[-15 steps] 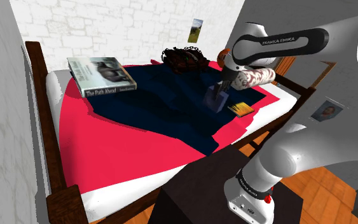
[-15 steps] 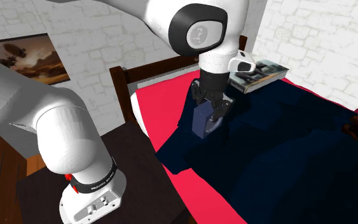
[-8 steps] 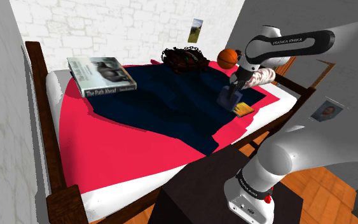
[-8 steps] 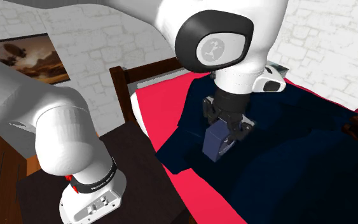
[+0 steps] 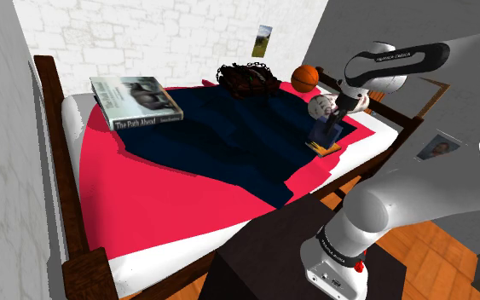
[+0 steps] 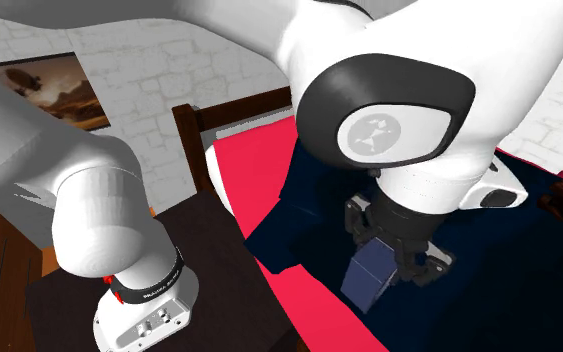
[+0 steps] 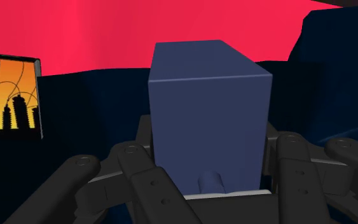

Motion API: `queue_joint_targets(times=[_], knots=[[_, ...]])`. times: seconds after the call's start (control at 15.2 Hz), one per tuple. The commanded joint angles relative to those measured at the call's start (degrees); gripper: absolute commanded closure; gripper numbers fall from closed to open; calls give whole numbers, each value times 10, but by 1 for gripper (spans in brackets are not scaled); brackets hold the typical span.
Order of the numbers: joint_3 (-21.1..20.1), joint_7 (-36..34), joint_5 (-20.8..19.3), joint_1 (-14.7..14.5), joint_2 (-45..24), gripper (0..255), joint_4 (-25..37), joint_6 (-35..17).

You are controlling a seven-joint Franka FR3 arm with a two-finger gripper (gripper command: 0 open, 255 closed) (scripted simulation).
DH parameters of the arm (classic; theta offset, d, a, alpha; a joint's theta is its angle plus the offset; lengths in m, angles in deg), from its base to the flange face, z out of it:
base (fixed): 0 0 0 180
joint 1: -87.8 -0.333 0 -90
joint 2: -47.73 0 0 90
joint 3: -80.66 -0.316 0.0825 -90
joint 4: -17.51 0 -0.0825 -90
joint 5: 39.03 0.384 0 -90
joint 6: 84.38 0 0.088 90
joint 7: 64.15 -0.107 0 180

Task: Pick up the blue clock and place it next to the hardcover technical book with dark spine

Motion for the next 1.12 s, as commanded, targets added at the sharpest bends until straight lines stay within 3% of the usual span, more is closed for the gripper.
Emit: queue_joint_targets(times=[0.0, 0.46, 0.66, 0.86, 1.06], knots=[[27, 36, -2, 6, -15, 255, 22, 3], [129, 164, 33, 1, -104, 255, 111, -3], [178, 232, 72, -7, -159, 255, 158, -4], [226, 312, 136, -11, -232, 255, 209, -1], [228, 324, 152, -8, -248, 255, 196, -24]])
